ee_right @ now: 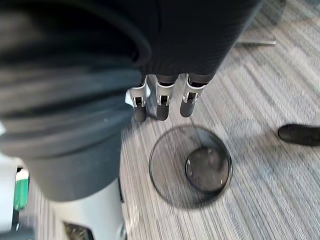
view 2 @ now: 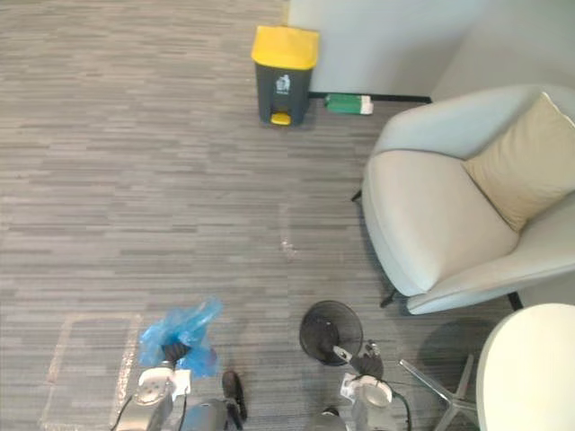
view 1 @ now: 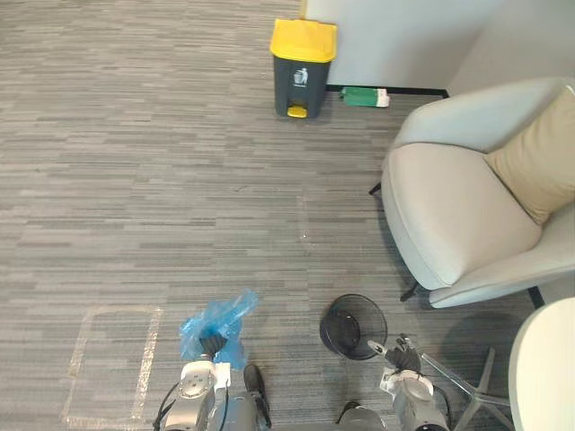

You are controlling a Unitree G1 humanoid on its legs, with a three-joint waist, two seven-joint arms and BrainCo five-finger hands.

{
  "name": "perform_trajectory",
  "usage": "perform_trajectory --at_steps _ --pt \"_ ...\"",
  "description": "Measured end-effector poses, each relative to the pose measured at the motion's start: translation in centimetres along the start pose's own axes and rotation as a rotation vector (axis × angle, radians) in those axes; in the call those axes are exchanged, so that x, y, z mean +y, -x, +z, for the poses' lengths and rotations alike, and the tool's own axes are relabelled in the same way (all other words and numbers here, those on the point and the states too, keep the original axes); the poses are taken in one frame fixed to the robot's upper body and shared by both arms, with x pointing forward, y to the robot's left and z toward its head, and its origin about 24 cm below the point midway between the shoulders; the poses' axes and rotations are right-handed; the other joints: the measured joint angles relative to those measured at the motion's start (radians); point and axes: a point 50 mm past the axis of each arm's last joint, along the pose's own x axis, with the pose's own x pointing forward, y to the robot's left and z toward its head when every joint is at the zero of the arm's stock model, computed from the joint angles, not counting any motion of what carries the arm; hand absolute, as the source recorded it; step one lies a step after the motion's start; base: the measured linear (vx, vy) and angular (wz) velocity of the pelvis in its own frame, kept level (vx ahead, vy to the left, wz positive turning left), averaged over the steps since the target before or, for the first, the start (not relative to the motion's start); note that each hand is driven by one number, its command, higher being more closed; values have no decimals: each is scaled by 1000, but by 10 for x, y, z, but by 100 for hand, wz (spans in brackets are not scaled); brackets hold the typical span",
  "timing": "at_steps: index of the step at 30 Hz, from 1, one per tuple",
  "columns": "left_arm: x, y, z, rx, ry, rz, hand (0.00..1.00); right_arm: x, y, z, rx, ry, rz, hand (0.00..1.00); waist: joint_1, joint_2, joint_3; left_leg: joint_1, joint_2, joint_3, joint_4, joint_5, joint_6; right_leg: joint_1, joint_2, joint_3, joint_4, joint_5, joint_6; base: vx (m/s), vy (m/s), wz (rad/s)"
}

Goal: Gather rubbish on tea table into small bin, then transfer packed bag to large trash can.

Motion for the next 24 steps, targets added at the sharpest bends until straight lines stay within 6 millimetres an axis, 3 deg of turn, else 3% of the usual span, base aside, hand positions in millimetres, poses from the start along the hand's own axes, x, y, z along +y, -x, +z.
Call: perform_trajectory --at_steps 1,2,4,7,9,10,13,14,15,16,18,20,22,23,24 --pt "1 0 -1 0 -16 -1 100 3 1 -3 9 0 9 0 -4 2 7 33 -2 -7 -41 -1 0 -58 68 110 100 -80 30 27 84 34" --pt "4 0 -1 0 -25 4 100 6 2 -5 15 2 18 0 -8 6 12 72 -6 -6 -99 -1 0 -105 134 132 156 -136 33 44 95 36" --pt "5 1 -1 0 -28 6 100 7 5 -10 26 15 29 0 -20 2 15 111 -17 -6 -157 0 5 -156 198 80 150 -167 24 66 41 26" --pt "2 1 -1 0 -21 -2 100 6 6 -13 37 19 28 0 -38 -5 21 122 -36 -8 -169 9 20 -201 271 15 -21 -152 26 137 -12 37" --pt "-4 2 -1 1 -17 -16 100 -2 9 -23 61 25 14 0 -45 -7 21 120 -42 -32 -147 5 13 -217 309 56 -132 -91 9 238 -61 46" --pt "-5 2 -2 3 -20 -23 100 -4 11 -26 72 23 9 0 -47 -7 20 121 -43 -47 -137 -1 5 -215 311 68 -138 -85 0 294 -82 68" --pt "-8 9 -9 18 -17 -34 100 -12 18 -39 105 6 -7 0 -55 -28 8 117 -35 -78 3 -108 -42 -140 296 67 -151 -91 -12 396 -139 55" --pt "-8 18 -16 34 9 -25 100 -13 19 -39 100 13 -3 0 -42 0 8 100 45 -48 196 -171 -85 -71 336 63 -178 -127 -36 428 -159 1" --pt "-7 19 -16 29 17 -20 100 -12 19 -38 95 12 2 0 -40 6 8 67 70 -43 293 -176 -76 -57 349 64 -180 -138 -40 515 -204 -25" --pt "-6 22 -13 9 56 -14 100 -7 19 -32 65 7 20 0 -25 16 13 -41 162 -20 607 -140 -61 2 387 74 -206 -152 -68 358 -136 -31" --pt "-7 25 -8 -11 108 1 100 0 19 -25 31 14 47 0 11 16 14 -98 229 6 774 -149 -67 71 412 123 -218 -180 -95 516 -92 -76" --pt "-12 24 0 -43 143 0 100 3 17 -15 -6 10 56 0 31 7 13 -165 240 4 770 -173 -67 144 408 180 -264 -202 -85 647 -13 -85" --pt "-11 22 4 -60 147 1 100 6 14 -7 -28 8 63 0 34 2 13 -214 219 -3 674 -172 -66 195 391 222 -307 -208 -77 510 67 -62" --pt "-11 21 6 -67 147 0 100 7 13 -5 -33 8 64 0 38 -3 14 -236 186 -23 585 -169 -68 220 372 242 -335 -212 -68 585 166 -53" --pt "-13 19 10 -76 153 -1 100 6 11 -3 -35 7 54 0 42 -9 18 -262 122 -68 414 -127 -68 251 340 263 -356 -217 -59 705 257 -68"
